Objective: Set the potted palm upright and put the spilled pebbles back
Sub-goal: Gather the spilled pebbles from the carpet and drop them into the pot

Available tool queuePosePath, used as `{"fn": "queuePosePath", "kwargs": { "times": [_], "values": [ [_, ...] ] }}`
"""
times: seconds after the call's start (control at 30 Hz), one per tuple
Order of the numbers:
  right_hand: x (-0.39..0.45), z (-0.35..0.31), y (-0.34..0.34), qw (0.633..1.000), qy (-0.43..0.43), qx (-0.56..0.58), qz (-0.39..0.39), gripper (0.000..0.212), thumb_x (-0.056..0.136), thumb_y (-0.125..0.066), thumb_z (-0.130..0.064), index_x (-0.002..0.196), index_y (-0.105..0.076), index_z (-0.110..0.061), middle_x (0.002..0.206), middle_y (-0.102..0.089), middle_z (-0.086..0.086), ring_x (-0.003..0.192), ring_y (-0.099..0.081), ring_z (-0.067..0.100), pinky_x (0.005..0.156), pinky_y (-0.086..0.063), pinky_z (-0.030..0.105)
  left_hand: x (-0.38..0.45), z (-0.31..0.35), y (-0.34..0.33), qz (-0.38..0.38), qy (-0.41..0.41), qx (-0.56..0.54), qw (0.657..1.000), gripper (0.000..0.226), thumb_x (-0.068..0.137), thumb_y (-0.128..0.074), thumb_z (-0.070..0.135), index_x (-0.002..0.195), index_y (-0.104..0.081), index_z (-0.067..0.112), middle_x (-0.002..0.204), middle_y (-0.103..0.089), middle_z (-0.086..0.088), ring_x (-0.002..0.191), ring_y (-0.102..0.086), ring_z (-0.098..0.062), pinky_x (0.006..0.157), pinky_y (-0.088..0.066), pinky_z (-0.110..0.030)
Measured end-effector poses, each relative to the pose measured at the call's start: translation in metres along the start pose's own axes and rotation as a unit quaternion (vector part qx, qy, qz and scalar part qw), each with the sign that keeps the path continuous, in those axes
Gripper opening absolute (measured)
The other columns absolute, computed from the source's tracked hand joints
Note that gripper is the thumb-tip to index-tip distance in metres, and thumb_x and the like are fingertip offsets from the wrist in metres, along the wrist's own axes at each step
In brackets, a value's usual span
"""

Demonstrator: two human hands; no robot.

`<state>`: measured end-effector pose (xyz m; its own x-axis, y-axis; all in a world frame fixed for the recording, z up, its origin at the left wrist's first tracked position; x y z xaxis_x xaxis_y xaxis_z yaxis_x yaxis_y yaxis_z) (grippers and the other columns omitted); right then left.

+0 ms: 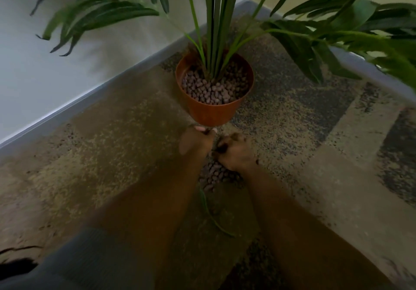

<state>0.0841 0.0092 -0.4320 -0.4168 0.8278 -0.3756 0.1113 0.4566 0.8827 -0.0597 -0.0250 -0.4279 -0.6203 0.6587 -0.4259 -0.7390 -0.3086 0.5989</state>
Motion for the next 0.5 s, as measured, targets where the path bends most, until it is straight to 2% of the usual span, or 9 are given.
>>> {"fn": "queuePosePath", "kwargs": {
  "times": [0.13,0.23,0.3,0.37,0.47,0.5],
  "values": [
    [0.001,0.005,-0.005,0.999,-0.003,0.028,0.017,0.035,0.077,-0.052,-0.058,0.105,-0.06,-0.038,0.126,-0.057,-0.001,0.13,-0.034,0.026,0.102,-0.024,0.039,0.003,-0.001,-0.002,0.022,0.005,-0.02,1.0,0.031,0.076,-0.07,0.051,0.093,-0.064,0.026,0.105,-0.068,0.003,0.098,-0.065,-0.022,0.085,-0.055,-0.039],
    [-0.001,0.005,-0.001,0.998,0.01,0.051,0.034,0.028,0.08,-0.059,-0.046,0.106,-0.062,-0.035,0.126,-0.057,-0.001,0.131,-0.034,0.026,0.103,-0.021,0.037,0.003,-0.001,0.001,0.025,0.013,-0.008,1.0,0.022,0.079,-0.064,0.049,0.092,-0.065,0.032,0.105,-0.069,0.004,0.095,-0.065,-0.021,0.084,-0.056,-0.037],
    [-0.004,0.003,0.001,0.997,0.012,0.07,0.027,0.027,0.078,-0.058,-0.041,0.103,-0.063,-0.032,0.125,-0.058,-0.001,0.13,-0.035,0.024,0.102,-0.019,0.036,0.0,0.001,0.0,0.011,-0.002,0.011,1.0,0.021,0.081,-0.058,0.05,0.093,-0.064,0.034,0.106,-0.068,0.006,0.094,-0.065,-0.02,0.083,-0.055,-0.036],
    [-0.009,0.002,0.004,0.994,0.012,0.103,0.024,0.028,0.073,-0.052,-0.039,0.098,-0.063,-0.031,0.124,-0.059,-0.003,0.13,-0.034,0.021,0.103,-0.018,0.035,-0.007,0.004,-0.002,-0.006,-0.046,0.036,0.998,0.024,0.082,-0.053,0.051,0.093,-0.062,0.032,0.105,-0.067,0.005,0.096,-0.064,-0.019,0.085,-0.055,-0.037],
    [-0.022,-0.003,0.01,0.992,0.022,0.121,0.011,0.024,0.081,-0.058,-0.023,0.102,-0.069,-0.021,0.119,-0.059,-0.003,0.128,-0.037,0.018,0.107,-0.014,0.029,-0.022,0.005,-0.006,-0.036,-0.148,0.065,0.986,0.016,0.082,-0.052,0.042,0.089,-0.061,0.03,0.107,-0.059,0.002,0.1,-0.058,-0.02,0.089,-0.051,-0.035],
    [-0.026,-0.006,0.012,0.992,0.028,0.126,0.001,0.024,0.082,-0.059,-0.017,0.104,-0.071,-0.017,0.116,-0.059,-0.001,0.126,-0.042,0.018,0.11,-0.018,0.029,-0.026,0.005,-0.006,-0.051,-0.177,0.068,0.981,0.011,0.083,-0.053,0.036,0.087,-0.06,0.029,0.107,-0.053,0.001,0.1,-0.056,-0.02,0.09,-0.049,-0.035]
  ]
}}
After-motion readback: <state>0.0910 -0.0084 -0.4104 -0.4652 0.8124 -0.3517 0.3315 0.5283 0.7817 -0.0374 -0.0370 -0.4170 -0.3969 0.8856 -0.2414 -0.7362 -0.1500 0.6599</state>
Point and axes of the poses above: each hand's wrist, its own x-axis towards the middle knuckle, its own y-axis out of the back of the hand, z = x × y, the point moved 10 cm from there along x, towards the middle knuckle
